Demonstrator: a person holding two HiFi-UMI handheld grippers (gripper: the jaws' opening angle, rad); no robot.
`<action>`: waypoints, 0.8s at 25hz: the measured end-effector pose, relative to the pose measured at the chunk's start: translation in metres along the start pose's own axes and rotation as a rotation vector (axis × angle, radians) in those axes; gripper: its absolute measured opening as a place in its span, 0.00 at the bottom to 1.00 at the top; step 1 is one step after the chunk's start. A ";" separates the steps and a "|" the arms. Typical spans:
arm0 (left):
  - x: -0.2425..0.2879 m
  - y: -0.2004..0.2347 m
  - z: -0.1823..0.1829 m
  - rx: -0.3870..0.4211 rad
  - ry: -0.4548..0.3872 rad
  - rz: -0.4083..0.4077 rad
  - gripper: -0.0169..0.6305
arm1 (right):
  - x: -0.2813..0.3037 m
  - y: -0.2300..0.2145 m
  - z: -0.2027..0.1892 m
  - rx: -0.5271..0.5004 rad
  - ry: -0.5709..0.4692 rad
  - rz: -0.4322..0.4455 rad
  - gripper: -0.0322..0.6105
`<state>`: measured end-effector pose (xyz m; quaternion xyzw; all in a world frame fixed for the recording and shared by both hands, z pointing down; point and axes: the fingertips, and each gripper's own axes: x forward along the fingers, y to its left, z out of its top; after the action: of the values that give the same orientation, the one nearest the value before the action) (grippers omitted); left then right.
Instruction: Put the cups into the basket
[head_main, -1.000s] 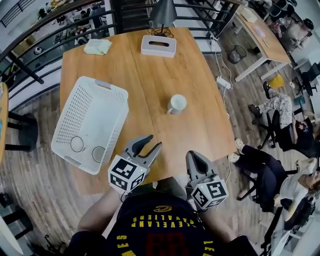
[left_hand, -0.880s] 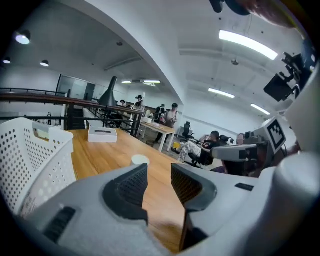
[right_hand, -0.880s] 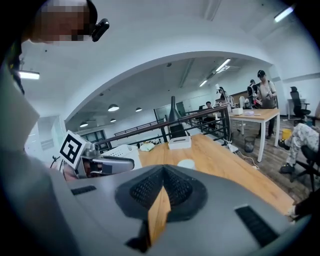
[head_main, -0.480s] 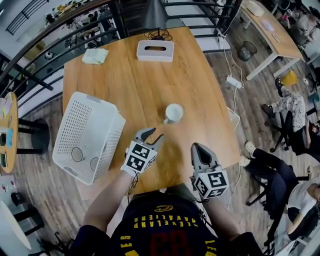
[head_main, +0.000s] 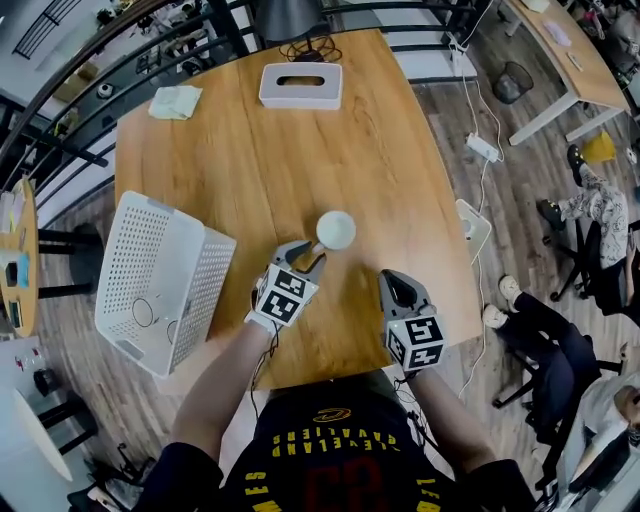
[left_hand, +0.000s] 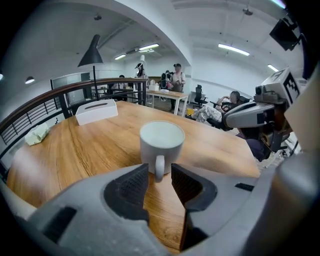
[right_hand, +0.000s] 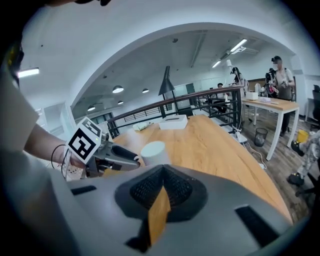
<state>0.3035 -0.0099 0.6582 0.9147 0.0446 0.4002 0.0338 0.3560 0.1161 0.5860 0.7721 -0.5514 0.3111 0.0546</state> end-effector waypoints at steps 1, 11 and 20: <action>0.005 0.000 0.000 0.003 0.008 -0.002 0.24 | 0.005 -0.004 -0.003 -0.001 0.013 0.006 0.07; 0.024 0.008 -0.002 0.043 0.048 0.050 0.13 | 0.032 -0.012 -0.004 -0.019 0.045 0.067 0.07; 0.020 0.009 -0.001 0.024 0.011 0.036 0.11 | 0.033 -0.009 -0.001 -0.035 0.043 0.063 0.07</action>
<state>0.3167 -0.0163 0.6746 0.9134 0.0332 0.4054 0.0153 0.3698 0.0926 0.6067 0.7465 -0.5794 0.3195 0.0702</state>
